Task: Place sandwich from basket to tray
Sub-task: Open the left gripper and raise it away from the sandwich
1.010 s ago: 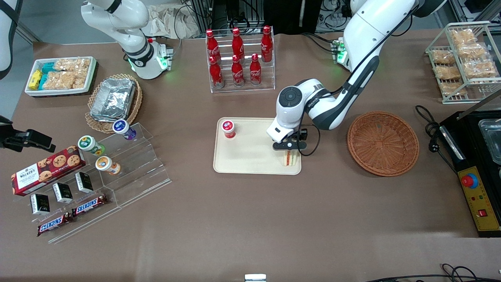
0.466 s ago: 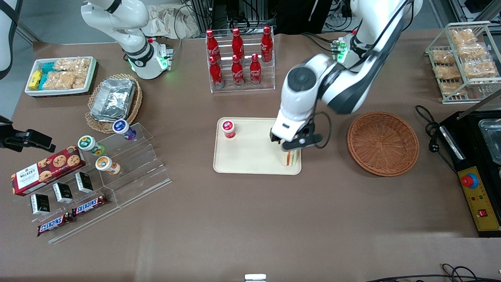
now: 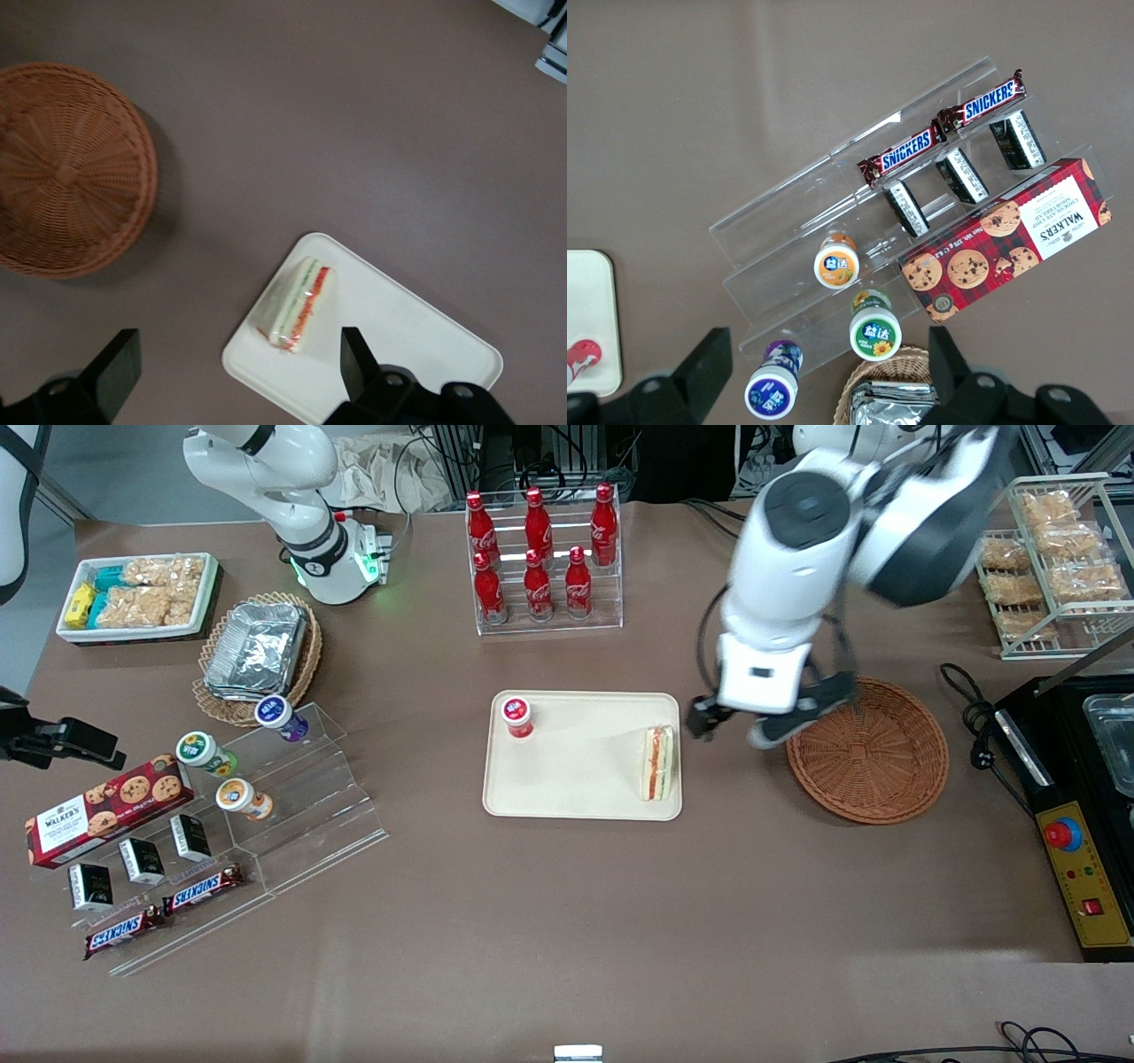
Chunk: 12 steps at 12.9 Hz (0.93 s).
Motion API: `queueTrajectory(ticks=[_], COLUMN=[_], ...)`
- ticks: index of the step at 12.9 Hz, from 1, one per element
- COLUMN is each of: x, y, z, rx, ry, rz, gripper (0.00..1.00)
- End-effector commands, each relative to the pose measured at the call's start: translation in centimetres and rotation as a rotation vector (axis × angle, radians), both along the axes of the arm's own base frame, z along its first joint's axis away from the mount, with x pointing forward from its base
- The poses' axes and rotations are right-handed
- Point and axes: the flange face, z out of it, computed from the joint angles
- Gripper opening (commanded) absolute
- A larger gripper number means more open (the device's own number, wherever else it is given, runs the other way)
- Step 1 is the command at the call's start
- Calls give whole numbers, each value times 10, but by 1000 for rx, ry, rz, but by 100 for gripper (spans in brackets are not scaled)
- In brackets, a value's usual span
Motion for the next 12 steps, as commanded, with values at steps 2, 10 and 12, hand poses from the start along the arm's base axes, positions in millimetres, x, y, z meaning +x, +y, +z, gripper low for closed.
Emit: queueTrajectory(ticks=[2, 10, 12], x=[-21, -23, -21], y=[104, 253, 261], z=[60, 81, 79], rx=[-7, -14, -18], ry=[54, 100, 106], rz=[-208, -485, -474], gripper=[100, 100, 100])
